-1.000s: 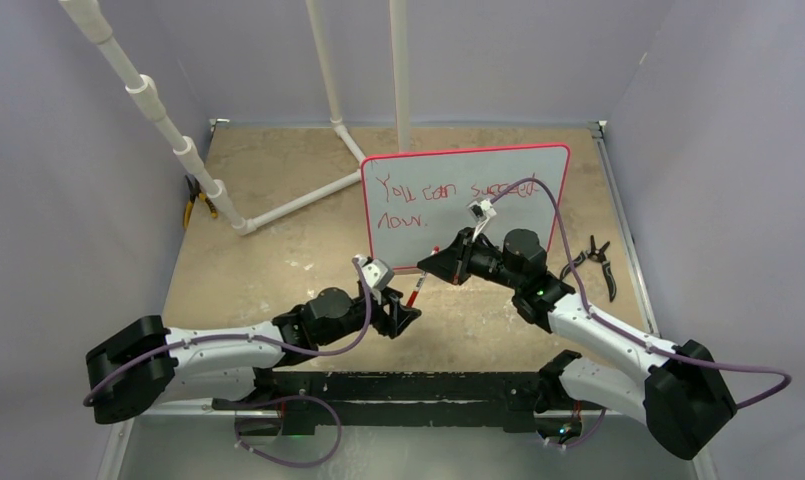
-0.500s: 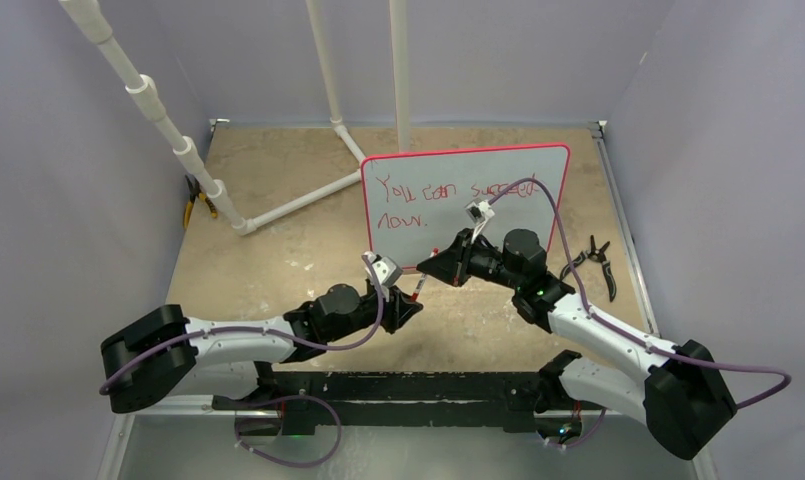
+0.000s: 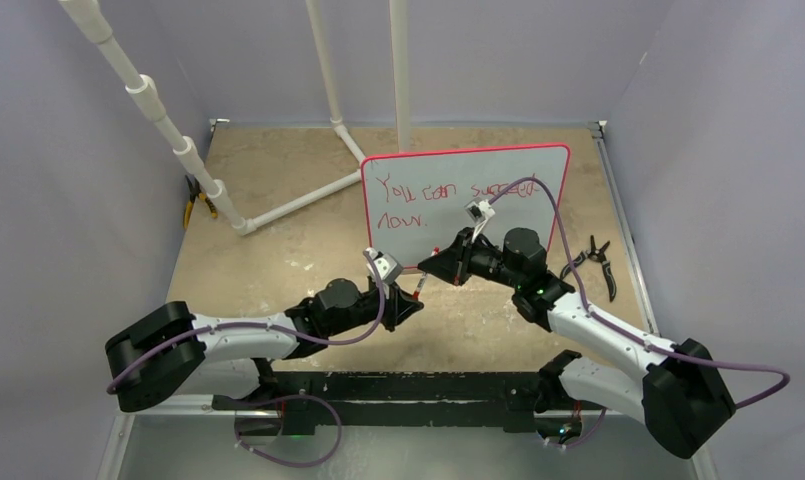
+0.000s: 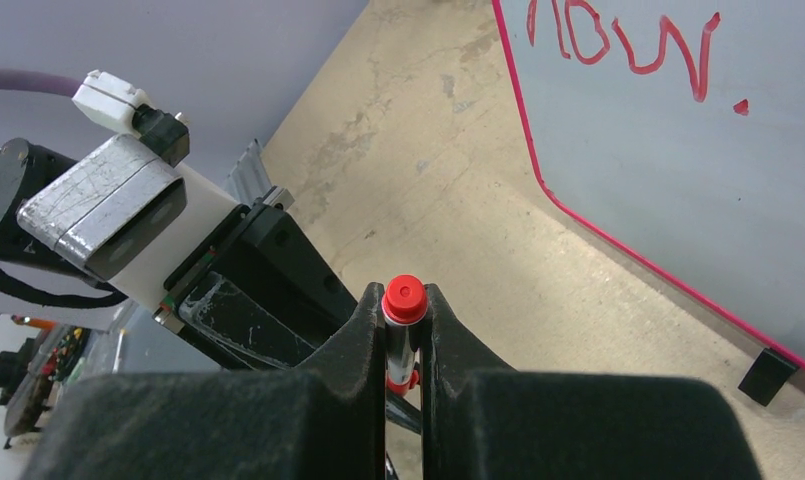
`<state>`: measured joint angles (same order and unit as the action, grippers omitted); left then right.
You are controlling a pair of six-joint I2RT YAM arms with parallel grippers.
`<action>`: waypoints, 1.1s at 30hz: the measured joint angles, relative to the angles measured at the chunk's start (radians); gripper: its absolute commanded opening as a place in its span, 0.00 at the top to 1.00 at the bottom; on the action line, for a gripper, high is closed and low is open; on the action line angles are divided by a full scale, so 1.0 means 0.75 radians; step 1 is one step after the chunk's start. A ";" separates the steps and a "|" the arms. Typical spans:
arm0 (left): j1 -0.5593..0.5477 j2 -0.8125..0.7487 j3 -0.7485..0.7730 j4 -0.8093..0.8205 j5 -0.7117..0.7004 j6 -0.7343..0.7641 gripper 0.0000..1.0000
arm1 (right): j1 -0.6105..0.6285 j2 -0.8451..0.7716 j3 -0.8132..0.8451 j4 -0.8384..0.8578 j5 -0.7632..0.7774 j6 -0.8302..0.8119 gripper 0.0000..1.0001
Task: Write a sentence on the whiteboard
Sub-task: Close the whiteboard marker.
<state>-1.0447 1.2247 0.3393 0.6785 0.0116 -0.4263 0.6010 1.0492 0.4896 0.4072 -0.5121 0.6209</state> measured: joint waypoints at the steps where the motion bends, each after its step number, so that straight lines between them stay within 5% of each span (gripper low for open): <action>1: 0.016 0.001 0.000 0.002 0.030 0.000 1.00 | 0.000 -0.001 -0.001 -0.001 0.000 -0.002 1.00; 33: 0.126 -0.099 0.040 -0.220 0.438 0.140 1.00 | 0.000 -0.124 -0.068 -0.060 -0.145 -0.055 1.00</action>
<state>-0.9501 1.1507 0.3691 0.5137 0.3405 -0.3210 0.6010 0.9565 0.4385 0.3622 -0.6209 0.5793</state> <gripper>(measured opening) 0.105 0.095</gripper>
